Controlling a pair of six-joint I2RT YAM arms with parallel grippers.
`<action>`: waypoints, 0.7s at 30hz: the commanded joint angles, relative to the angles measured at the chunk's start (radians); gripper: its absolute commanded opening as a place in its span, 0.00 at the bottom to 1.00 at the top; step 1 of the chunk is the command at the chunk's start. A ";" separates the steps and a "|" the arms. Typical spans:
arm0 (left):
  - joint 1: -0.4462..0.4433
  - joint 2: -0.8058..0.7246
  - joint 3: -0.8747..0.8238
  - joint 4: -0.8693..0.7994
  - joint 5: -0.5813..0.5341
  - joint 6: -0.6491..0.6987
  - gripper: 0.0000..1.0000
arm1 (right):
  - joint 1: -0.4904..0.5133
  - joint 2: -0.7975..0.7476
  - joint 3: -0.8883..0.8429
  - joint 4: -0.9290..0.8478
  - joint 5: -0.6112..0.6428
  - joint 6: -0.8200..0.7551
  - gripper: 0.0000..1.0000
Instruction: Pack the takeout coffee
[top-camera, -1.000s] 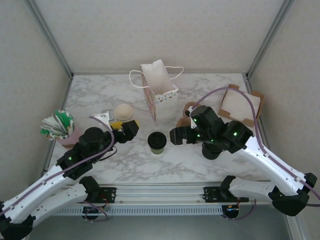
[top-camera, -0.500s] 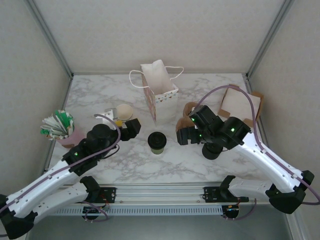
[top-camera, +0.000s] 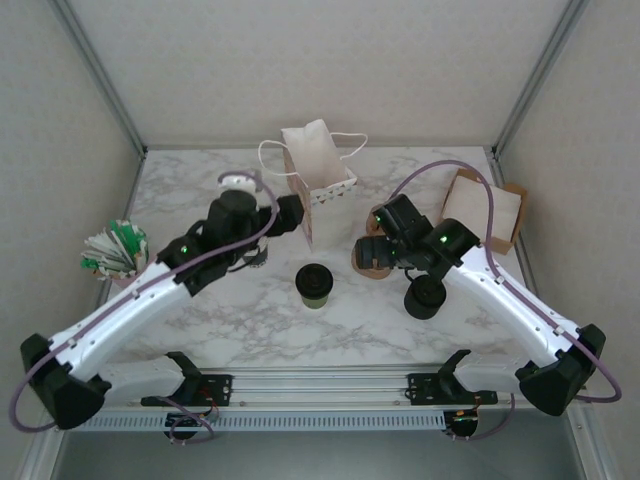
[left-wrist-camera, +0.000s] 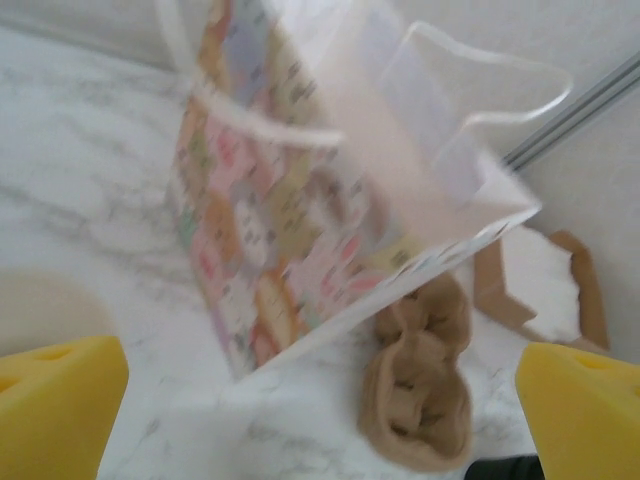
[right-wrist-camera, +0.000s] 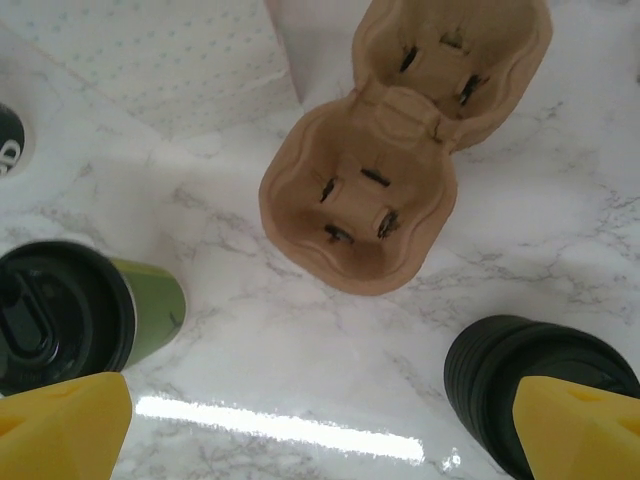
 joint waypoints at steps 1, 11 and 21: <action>0.007 0.122 0.172 -0.114 -0.045 0.046 1.00 | -0.043 0.009 0.010 0.007 -0.025 -0.004 0.98; -0.003 0.278 0.410 -0.220 -0.196 0.076 0.97 | -0.246 0.136 0.063 0.023 -0.193 -0.029 0.83; -0.003 -0.002 0.024 -0.058 -0.123 -0.017 0.97 | -0.259 0.296 0.099 0.071 -0.211 -0.044 0.82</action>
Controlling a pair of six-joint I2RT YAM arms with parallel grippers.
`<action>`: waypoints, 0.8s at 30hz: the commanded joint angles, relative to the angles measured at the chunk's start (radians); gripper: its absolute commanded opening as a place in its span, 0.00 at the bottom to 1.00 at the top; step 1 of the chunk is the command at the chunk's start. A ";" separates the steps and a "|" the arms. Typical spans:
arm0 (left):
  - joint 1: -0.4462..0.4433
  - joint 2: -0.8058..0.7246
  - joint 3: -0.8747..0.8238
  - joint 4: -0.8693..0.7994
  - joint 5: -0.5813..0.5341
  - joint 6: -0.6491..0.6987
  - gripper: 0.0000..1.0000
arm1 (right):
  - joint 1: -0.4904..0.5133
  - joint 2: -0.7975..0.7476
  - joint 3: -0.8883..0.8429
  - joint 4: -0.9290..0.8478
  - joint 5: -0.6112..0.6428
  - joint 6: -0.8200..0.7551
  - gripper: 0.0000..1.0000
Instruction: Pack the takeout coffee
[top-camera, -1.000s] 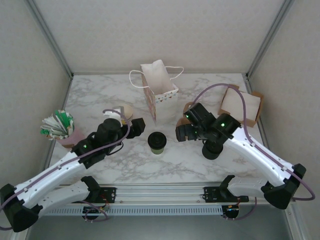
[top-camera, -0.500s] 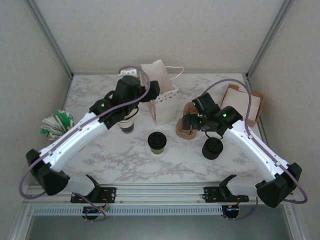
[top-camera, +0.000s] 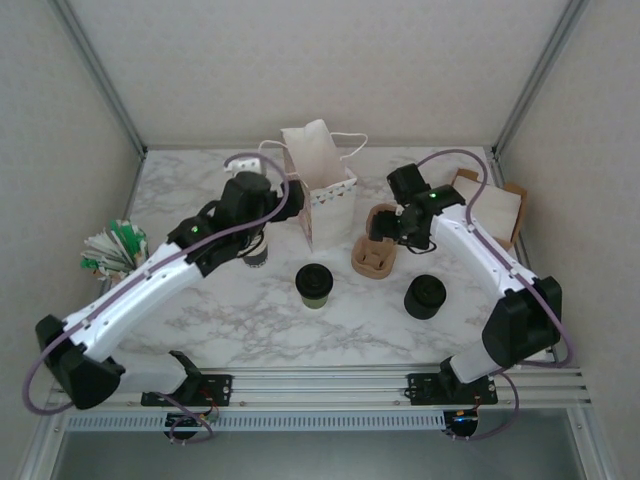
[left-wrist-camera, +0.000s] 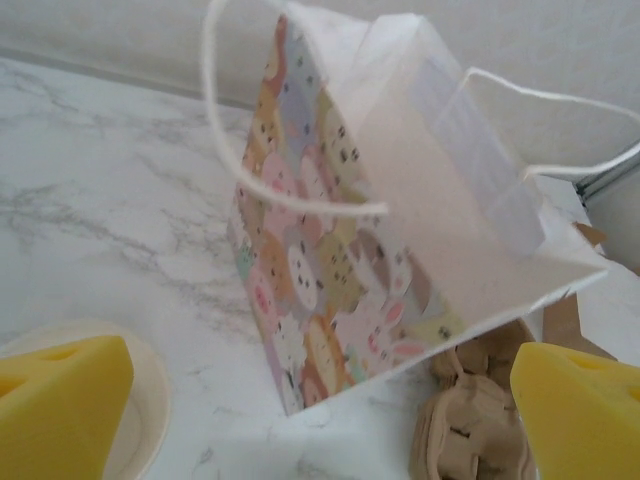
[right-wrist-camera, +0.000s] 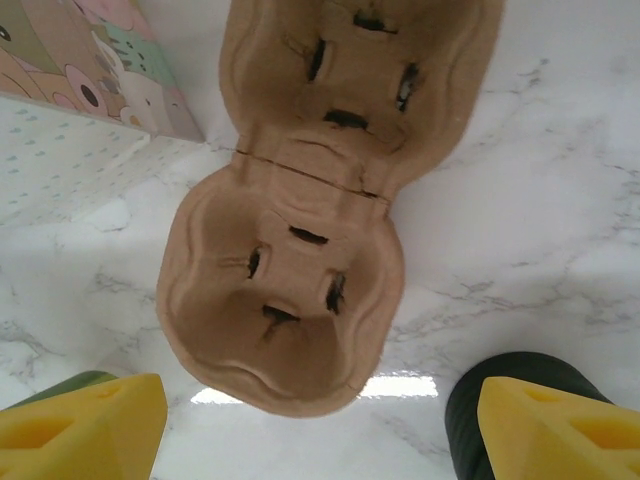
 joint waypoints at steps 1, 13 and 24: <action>-0.003 -0.096 -0.101 0.048 0.005 -0.047 0.97 | 0.035 0.006 0.020 0.009 -0.009 -0.017 0.83; -0.002 -0.195 -0.277 0.085 0.000 -0.076 0.98 | 0.047 0.140 0.052 0.028 0.090 0.062 0.63; 0.001 -0.205 -0.290 0.090 -0.016 -0.059 0.99 | 0.045 0.292 0.145 0.021 0.133 0.170 0.60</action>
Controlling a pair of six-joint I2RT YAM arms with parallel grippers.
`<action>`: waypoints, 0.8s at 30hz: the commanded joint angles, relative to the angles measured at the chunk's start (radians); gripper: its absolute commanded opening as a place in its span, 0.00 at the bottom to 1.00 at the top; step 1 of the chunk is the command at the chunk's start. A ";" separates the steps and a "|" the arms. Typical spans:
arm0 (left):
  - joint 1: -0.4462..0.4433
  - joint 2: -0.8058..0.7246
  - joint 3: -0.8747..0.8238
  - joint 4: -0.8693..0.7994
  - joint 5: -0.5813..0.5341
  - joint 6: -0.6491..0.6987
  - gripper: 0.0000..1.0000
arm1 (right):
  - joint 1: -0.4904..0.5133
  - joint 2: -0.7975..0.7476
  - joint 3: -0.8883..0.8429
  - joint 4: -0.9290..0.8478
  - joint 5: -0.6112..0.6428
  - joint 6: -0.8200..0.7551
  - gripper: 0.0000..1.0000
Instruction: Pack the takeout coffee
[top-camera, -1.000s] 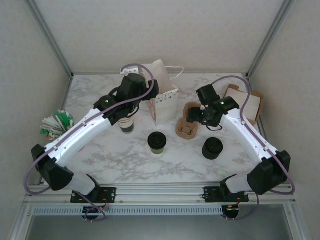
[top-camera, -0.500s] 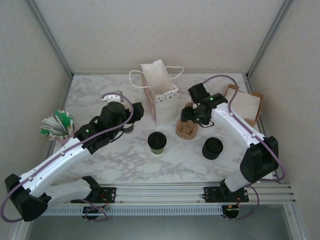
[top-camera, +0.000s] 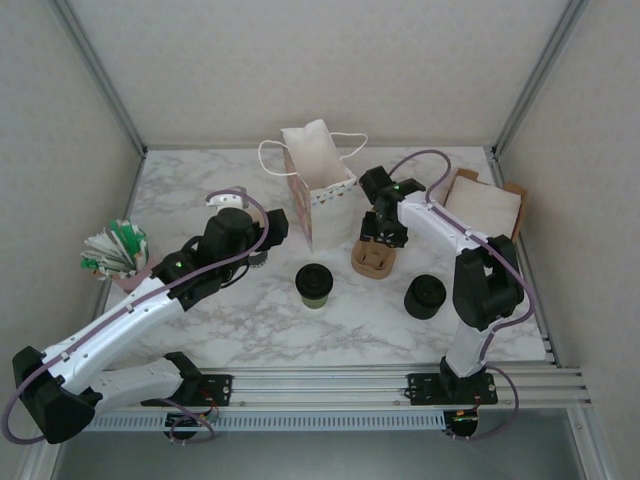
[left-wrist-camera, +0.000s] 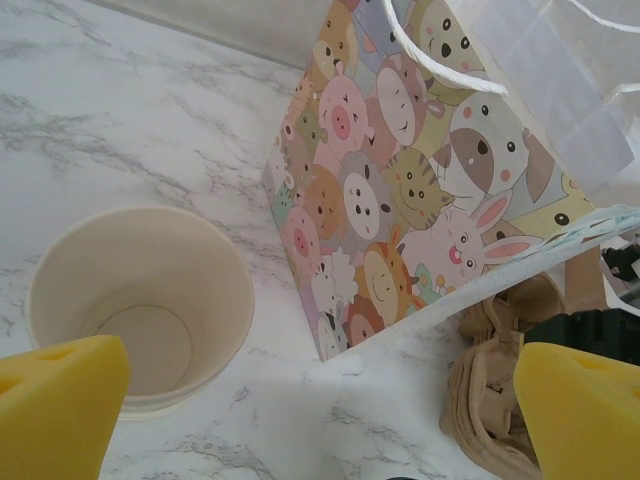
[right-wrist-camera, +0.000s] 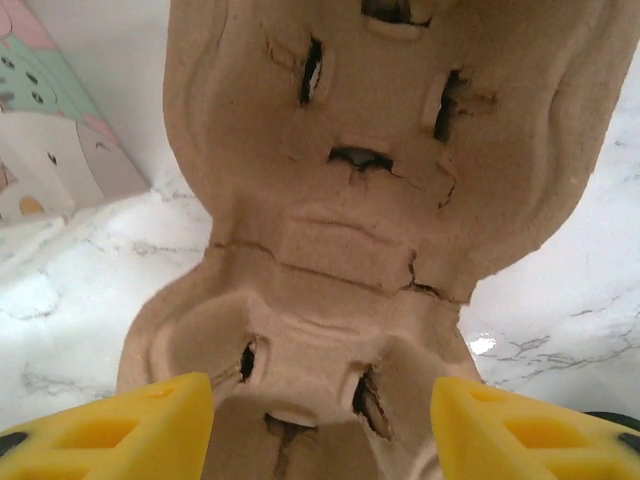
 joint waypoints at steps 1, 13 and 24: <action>0.002 -0.014 -0.013 0.016 -0.018 0.001 0.99 | -0.001 0.025 0.051 -0.020 0.041 0.058 0.59; 0.004 -0.016 -0.027 0.029 -0.015 0.001 0.99 | -0.007 0.082 0.087 -0.050 0.064 0.094 0.58; 0.005 -0.018 -0.029 0.035 -0.015 -0.001 0.99 | -0.018 0.099 0.077 -0.040 0.060 0.094 0.55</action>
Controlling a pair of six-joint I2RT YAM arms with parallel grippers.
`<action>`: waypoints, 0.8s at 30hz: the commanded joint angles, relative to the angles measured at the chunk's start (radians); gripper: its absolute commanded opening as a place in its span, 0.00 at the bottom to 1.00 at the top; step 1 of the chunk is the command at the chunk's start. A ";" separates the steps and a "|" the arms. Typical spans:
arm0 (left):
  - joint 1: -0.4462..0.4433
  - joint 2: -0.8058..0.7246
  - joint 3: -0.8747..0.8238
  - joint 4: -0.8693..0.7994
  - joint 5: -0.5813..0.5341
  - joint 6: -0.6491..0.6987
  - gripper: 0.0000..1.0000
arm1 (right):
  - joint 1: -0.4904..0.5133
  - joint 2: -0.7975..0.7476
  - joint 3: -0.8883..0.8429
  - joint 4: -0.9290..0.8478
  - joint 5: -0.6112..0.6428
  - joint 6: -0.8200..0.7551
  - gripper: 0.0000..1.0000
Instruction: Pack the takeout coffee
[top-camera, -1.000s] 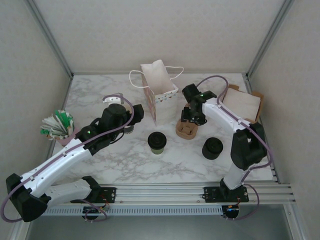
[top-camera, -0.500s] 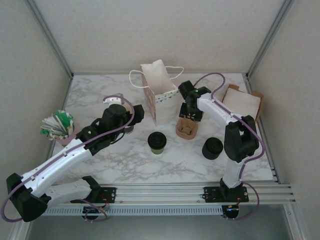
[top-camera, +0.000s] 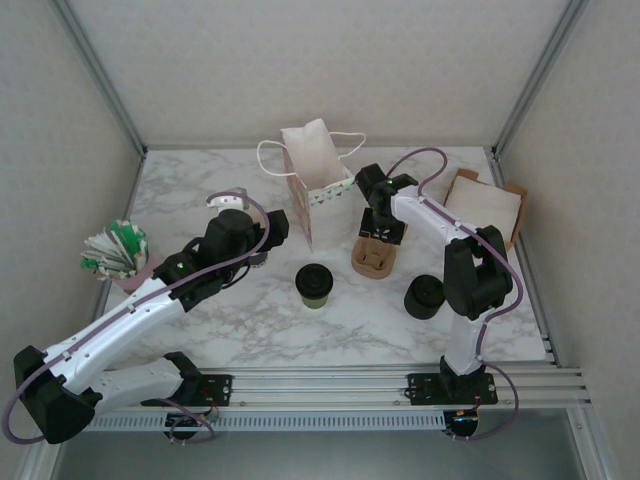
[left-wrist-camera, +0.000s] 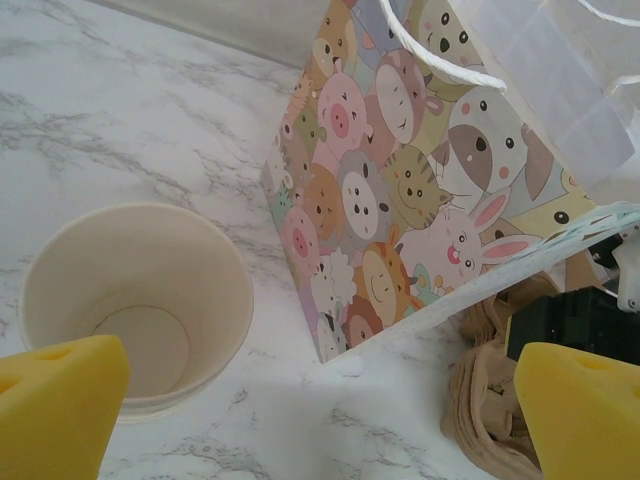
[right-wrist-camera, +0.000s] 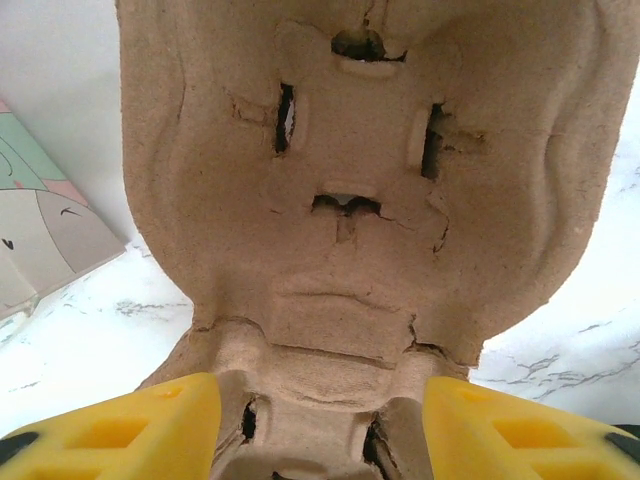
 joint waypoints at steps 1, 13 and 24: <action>0.005 -0.018 -0.009 0.010 -0.015 -0.001 0.99 | -0.011 0.015 0.011 -0.017 0.022 0.018 0.55; 0.005 -0.016 -0.010 0.017 -0.013 -0.001 0.99 | -0.023 0.017 -0.003 -0.001 0.007 0.010 0.54; 0.005 -0.016 -0.011 0.020 -0.011 -0.003 0.99 | -0.025 0.028 -0.014 0.007 -0.005 0.008 0.53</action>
